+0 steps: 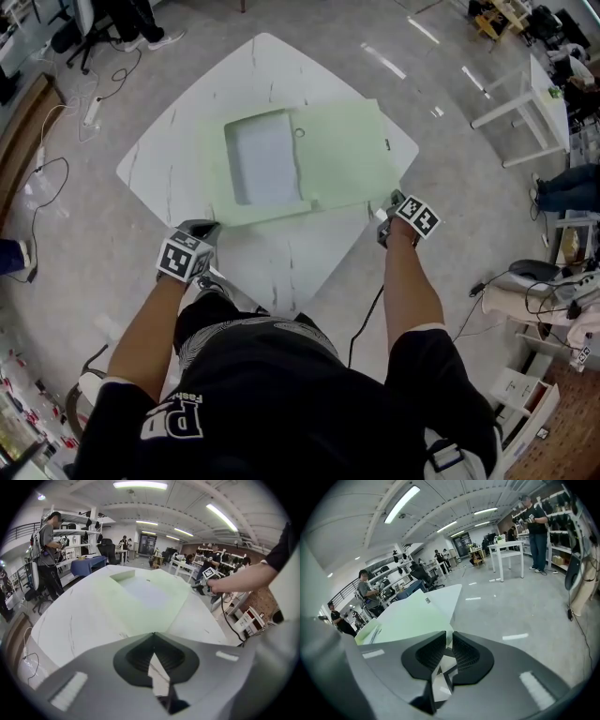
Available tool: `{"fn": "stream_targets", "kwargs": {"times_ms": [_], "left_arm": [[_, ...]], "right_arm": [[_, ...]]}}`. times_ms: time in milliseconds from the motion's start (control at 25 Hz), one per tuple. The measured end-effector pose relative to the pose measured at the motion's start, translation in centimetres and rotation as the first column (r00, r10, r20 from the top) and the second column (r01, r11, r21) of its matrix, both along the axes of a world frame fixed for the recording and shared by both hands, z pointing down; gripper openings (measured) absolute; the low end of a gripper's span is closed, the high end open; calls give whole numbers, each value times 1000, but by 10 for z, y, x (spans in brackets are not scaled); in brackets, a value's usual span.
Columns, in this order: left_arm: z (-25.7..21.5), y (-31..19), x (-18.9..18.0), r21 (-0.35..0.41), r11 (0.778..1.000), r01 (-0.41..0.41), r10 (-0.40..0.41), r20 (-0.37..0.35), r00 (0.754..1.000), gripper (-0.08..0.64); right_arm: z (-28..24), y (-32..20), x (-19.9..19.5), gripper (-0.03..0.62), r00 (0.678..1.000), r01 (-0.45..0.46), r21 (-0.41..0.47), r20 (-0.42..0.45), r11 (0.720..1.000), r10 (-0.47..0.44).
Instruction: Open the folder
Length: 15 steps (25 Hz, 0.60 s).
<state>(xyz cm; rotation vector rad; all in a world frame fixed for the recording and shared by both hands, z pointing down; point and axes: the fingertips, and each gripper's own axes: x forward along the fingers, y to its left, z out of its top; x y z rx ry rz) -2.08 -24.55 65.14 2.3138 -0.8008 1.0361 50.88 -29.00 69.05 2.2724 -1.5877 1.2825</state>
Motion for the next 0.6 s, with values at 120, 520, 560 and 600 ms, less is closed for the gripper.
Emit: {"fn": "stream_targets", "kwargs": {"times_ms": [120, 520, 560, 600], "left_arm": [[1, -1, 0, 0, 1000, -3, 3, 4, 1000, 54], [3, 0, 0, -32, 999, -24, 25, 28, 999, 54], [2, 0, 1, -25, 999, -26, 27, 30, 999, 54], [1, 0, 1, -15, 999, -29, 30, 32, 999, 54]], "right_arm": [[1, 1, 1, 40, 1000, -8, -8, 27, 1000, 8], [-40, 3, -2, 52, 998, -1, 118, 58, 993, -6], [-47, 3, -3, 52, 998, 4, 142, 62, 990, -13], [-53, 4, -5, 54, 997, 9, 168, 68, 986, -20]]}}
